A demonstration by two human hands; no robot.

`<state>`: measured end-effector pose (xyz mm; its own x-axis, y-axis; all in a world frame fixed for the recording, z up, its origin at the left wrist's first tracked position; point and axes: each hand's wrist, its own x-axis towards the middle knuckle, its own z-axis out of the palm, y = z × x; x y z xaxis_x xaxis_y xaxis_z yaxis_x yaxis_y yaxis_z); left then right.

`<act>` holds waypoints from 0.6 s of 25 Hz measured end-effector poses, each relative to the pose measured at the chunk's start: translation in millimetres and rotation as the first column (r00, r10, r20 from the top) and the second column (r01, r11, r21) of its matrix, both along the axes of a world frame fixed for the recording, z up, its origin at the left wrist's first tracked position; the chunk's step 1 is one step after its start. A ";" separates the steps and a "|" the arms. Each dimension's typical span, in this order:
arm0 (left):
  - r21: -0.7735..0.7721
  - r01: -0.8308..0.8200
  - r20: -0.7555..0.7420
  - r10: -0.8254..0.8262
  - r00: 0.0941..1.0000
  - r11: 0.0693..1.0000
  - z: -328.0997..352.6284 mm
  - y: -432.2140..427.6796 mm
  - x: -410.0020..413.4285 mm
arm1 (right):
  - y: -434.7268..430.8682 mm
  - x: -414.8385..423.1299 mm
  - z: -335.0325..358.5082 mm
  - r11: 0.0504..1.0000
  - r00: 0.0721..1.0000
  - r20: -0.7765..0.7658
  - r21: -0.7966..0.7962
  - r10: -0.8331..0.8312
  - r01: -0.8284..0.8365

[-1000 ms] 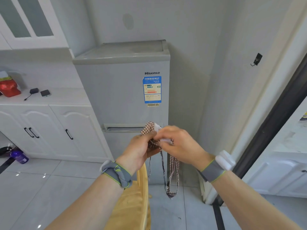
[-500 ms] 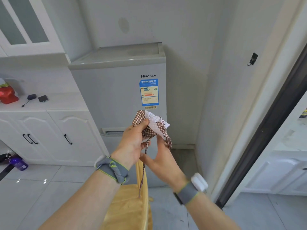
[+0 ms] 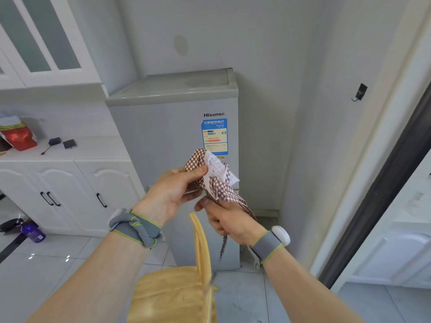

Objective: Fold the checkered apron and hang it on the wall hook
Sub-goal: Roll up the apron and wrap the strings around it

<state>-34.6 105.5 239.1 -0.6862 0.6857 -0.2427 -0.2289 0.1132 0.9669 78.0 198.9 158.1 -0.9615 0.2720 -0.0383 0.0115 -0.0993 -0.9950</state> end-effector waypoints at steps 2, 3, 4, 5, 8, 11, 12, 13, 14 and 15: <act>-0.046 -0.096 -0.069 0.093 0.993 0.994 -0.7 -3.0 0.1 | 9.2 5.9 -4.9 0.994 0.995 -0.007 -0.049 -0.098 0.097; -0.042 -0.115 -0.057 0.113 0.992 0.992 -2.1 -3.2 2.9 | 16.4 9.0 -5.3 0.983 0.987 -0.034 -0.104 -0.158 0.154; -0.033 -0.110 -0.019 0.109 0.994 0.993 -2.8 -2.9 7.2 | 22.9 11.7 -3.7 0.968 0.976 -0.055 -0.148 -0.212 0.202; -0.022 -0.073 0.033 0.074 0.997 0.997 -3.2 -2.2 12.6 | 29.5 14.8 -3.3 0.949 0.957 -0.076 -0.172 -0.279 0.263; -0.017 0.164 0.216 -0.156 0.964 0.986 0.6 -3.4 33.7 | 40.1 24.6 6.4 0.853 0.896 -0.066 -0.345 -0.438 0.392; 0.011 0.233 0.255 -0.229 0.940 0.972 2.0 0.2 43.8 | 38.5 21.5 13.3 0.866 0.886 0.091 -0.188 -0.455 0.464; 0.018 0.210 0.222 -0.209 0.953 0.978 2.3 4.0 45.9 | 32.2 18.1 12.3 0.849 0.847 0.154 0.257 -0.508 0.463; 0.021 0.160 0.151 -0.161 0.975 0.987 1.3 8.9 45.9 | 24.2 14.3 8.6 0.786 0.854 0.170 0.509 -0.492 0.352; 0.024 0.091 0.055 -0.092 0.994 0.996 1.8 13.4 46.6 | 14.7 9.9 4.0 0.637 0.860 0.043 0.691 -0.509 0.342; 0.028 0.008 -0.064 -0.006 0.998 1.000 1.4 18.1 45.8 | 4.4 12.0 3.4 0.558 0.889 -0.031 0.769 -0.456 0.313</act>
<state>11.3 123.6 240.5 -0.6946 0.6967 -0.1794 -0.1660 0.0874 0.9822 90.0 203.4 161.5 -0.7573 0.6168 0.2144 0.3107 0.6292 -0.7125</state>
